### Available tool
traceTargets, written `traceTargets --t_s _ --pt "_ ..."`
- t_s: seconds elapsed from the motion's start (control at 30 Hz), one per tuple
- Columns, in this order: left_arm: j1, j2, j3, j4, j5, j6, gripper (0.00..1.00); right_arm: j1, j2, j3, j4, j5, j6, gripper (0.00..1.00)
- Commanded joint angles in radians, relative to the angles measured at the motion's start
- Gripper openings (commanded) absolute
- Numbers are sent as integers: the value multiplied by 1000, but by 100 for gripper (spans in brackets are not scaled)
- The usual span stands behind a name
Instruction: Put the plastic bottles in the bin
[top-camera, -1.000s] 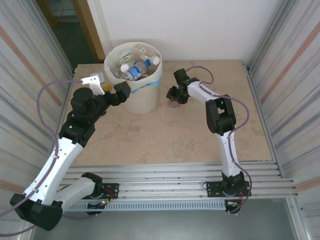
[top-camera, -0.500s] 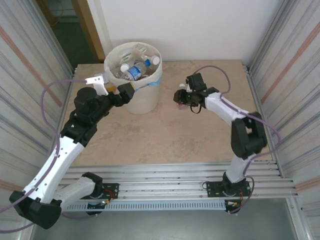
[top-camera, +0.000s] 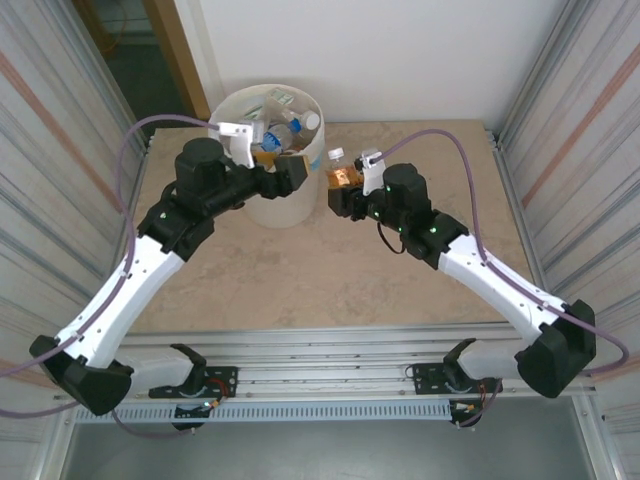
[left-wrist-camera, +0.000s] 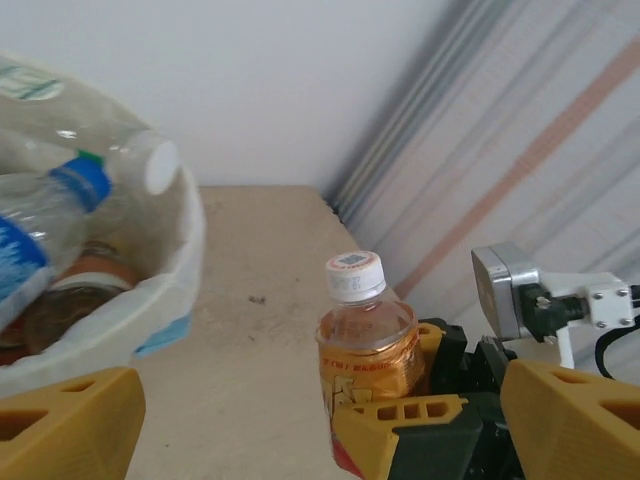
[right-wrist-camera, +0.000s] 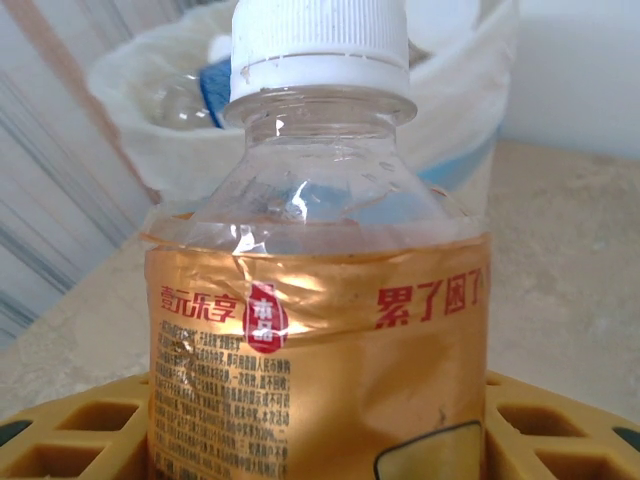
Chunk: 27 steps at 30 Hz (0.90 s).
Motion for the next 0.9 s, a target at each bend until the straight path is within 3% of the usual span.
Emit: traceTargets --t_s 0.0,0.13,0.2,0.43,0.63,0.87 --pt "-17 39 65 -66 84 63 88 25 -49 -11 58 26 -79 47" --pt "-23 79 85 -52 95 50 86 64 -69 -9 68 24 -121 47" --pt "-23 96 91 -37 92 41 79 85 -71 -6 69 37 -140 47" --pt "-24 150 107 5 144 7 70 123 -58 15 68 66 -178 48" --pt "-25 164 84 33 164 -18 51 134 -34 39 74 68 -186 48" --pt "-24 148 69 38 140 -13 19 135 -4 65 76 75 -186 52"
